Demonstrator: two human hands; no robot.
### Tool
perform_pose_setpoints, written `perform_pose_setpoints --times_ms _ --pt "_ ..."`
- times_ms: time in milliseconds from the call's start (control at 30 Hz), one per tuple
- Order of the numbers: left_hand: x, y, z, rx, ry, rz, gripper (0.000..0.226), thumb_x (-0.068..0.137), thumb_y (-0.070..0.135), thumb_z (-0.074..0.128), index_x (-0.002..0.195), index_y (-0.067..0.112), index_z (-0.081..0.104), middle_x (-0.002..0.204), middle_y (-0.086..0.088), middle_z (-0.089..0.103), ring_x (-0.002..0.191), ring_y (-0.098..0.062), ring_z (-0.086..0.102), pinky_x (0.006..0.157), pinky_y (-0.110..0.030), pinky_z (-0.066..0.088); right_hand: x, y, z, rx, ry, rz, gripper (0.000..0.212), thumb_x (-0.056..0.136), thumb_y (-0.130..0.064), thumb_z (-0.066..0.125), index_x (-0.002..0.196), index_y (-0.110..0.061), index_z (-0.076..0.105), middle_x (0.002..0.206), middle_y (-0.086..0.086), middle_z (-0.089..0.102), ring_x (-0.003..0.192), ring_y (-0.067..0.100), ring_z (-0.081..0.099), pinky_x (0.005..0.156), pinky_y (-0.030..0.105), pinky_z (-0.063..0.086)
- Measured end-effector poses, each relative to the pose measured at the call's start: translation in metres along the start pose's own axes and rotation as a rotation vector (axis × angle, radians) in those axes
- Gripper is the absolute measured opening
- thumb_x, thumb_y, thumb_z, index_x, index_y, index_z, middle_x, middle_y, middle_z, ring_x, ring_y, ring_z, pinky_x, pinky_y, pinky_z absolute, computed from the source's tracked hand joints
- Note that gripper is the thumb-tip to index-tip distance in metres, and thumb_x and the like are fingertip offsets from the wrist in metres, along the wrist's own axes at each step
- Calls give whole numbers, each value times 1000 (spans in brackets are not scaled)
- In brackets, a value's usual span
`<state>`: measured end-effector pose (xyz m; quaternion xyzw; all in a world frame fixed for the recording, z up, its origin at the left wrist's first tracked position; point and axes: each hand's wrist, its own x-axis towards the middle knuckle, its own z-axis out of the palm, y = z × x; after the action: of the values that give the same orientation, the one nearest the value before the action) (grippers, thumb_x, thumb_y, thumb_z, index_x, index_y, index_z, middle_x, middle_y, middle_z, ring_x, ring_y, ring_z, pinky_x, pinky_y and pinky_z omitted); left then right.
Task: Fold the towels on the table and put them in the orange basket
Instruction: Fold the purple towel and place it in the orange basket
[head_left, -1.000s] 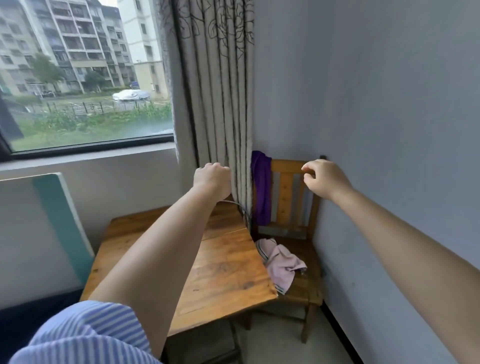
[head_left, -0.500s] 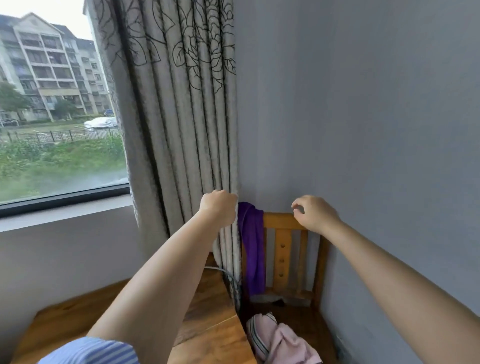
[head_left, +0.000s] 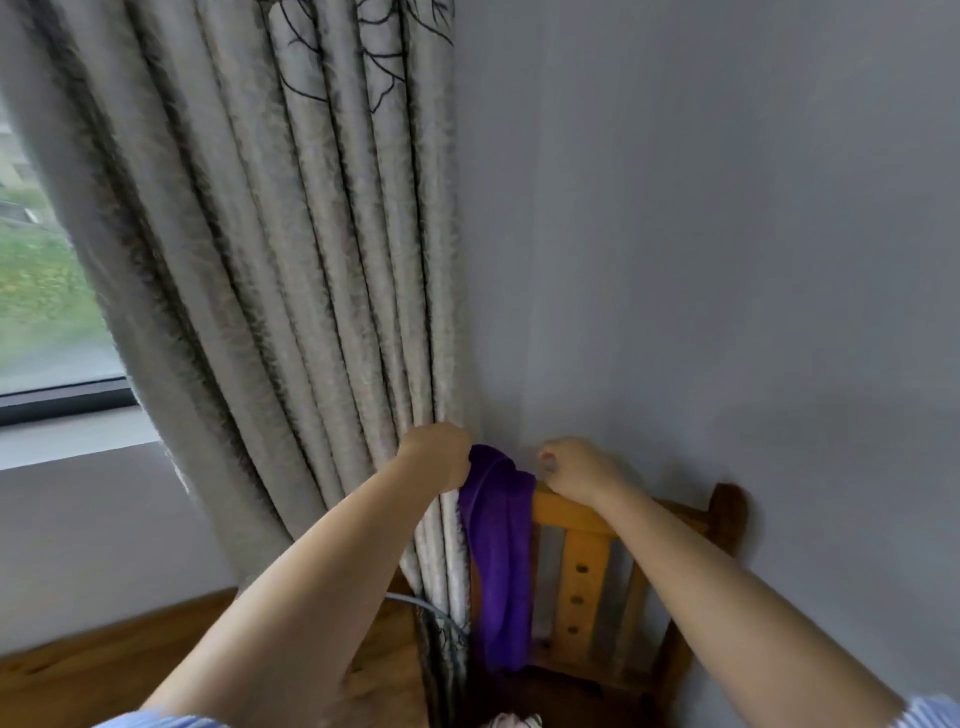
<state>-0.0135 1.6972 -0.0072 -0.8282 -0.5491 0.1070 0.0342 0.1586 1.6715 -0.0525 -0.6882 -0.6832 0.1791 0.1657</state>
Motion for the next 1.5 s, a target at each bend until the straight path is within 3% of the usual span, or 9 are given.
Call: perform_pose_setpoints --times_ms 233,367,500,767,1000,1200,1300,1433,1500 --pt "62 20 42 8 -118 30 43 96 39 40 113 2 56 116 -12 60 106 -27 57 78 -32 47 60 30 36 -13 -254 -104 40 93 -15 49 133 -11 46 140 9 46 128 21 42 104 24 29" --pt "75 31 71 -60 -70 -49 33 95 32 46 108 3 57 112 -11 62 104 -26 59 68 -29 42 65 57 51 105 -241 -176 40 90 -4 51 130 -8 49 132 14 51 121 23 46 88 10 26" --pt "73 30 90 -174 39 -187 21 95 11 42 107 4 56 114 -12 61 106 -26 58 73 -31 43 71 68 64 118 -104 -214 36 86 -5 58 122 -5 58 123 14 58 115 23 53 94 16 30" --pt "69 24 97 -648 176 -367 25 98 16 34 109 0 49 105 -16 63 96 -28 59 64 -27 35 63 71 66 186 98 -273 17 82 3 61 96 6 70 96 21 69 91 30 63 77 19 35" --pt "36 14 76 -978 312 -424 12 97 14 38 88 12 45 66 3 47 72 -17 47 57 -25 31 34 51 30 214 166 -257 17 85 3 57 96 3 70 93 22 67 88 33 59 67 25 32" --pt "-46 -29 59 -986 421 -525 20 96 18 41 97 8 59 85 -6 52 81 -19 47 67 -24 33 -16 -10 -4 239 218 -281 19 85 4 56 100 3 68 91 12 65 61 1 52 53 3 34" --pt "-107 -53 55 -971 521 -602 19 94 16 43 94 7 60 86 -5 51 83 -18 45 67 -23 30 -55 -53 -10 214 251 -378 19 83 7 56 97 5 68 95 23 68 73 16 52 57 -2 32" --pt "-191 -84 55 -938 580 -676 24 93 14 42 98 1 61 98 -14 61 98 -27 55 76 -29 38 -113 -106 -3 92 164 -540 15 81 6 58 92 5 69 92 21 70 82 22 59 58 17 30" --pt "-234 -98 63 -906 575 -706 26 94 13 41 101 -2 61 109 -19 63 104 -30 55 81 -30 39 -143 -130 9 40 80 -585 15 82 3 58 91 3 70 90 18 70 79 16 55 57 8 34"
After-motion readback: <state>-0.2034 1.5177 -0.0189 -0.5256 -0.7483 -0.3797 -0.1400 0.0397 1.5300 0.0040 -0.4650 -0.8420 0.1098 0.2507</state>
